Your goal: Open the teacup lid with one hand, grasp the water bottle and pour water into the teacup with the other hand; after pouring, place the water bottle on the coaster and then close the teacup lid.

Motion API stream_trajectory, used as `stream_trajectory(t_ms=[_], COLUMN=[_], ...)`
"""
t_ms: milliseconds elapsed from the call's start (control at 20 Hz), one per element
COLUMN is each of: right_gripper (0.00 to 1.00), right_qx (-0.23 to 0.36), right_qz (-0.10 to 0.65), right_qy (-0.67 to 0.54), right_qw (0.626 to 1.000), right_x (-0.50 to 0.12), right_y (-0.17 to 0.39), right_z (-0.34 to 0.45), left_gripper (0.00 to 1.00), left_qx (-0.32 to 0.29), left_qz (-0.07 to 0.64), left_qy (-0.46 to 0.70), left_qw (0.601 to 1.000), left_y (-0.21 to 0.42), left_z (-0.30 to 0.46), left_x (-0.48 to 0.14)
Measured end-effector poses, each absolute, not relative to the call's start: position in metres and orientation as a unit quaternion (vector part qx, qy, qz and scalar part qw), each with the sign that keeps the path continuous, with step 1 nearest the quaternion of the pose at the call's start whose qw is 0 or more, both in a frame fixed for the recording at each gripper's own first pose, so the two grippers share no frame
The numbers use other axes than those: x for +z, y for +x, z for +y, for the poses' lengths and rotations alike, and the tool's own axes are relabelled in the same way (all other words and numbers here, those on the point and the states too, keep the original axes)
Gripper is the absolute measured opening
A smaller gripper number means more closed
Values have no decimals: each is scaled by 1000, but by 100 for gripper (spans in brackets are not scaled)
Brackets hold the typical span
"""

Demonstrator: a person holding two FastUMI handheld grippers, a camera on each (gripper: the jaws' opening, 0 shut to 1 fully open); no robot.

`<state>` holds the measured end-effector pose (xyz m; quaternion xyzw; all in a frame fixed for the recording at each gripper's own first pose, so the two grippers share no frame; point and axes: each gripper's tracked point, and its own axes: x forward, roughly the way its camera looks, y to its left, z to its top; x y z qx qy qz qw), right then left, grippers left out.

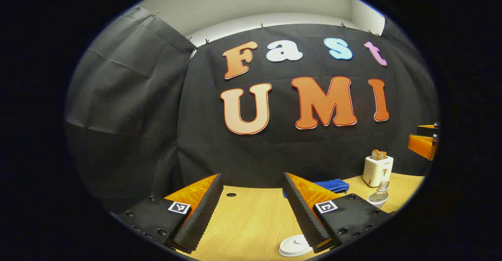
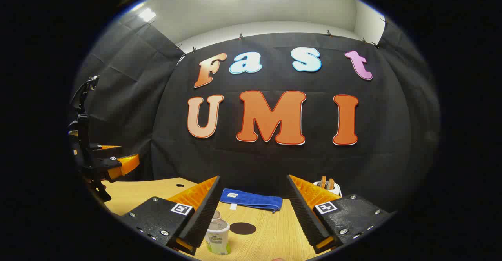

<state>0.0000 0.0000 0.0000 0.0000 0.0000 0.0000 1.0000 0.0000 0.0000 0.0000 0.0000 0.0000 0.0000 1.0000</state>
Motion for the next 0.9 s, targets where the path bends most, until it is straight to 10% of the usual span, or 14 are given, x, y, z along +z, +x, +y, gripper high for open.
stream_trajectory(t_ms=[900], right_gripper=[98], right_qx=[5], right_qz=[-2], right_qy=[5], right_qw=[1000], right_x=[-1], right_y=[-5], right_z=[6], left_gripper=[99], left_qx=[1], left_qz=[15], left_qy=[-15], left_qw=[1000], left_y=[-1], left_z=[-1], left_x=[-12])
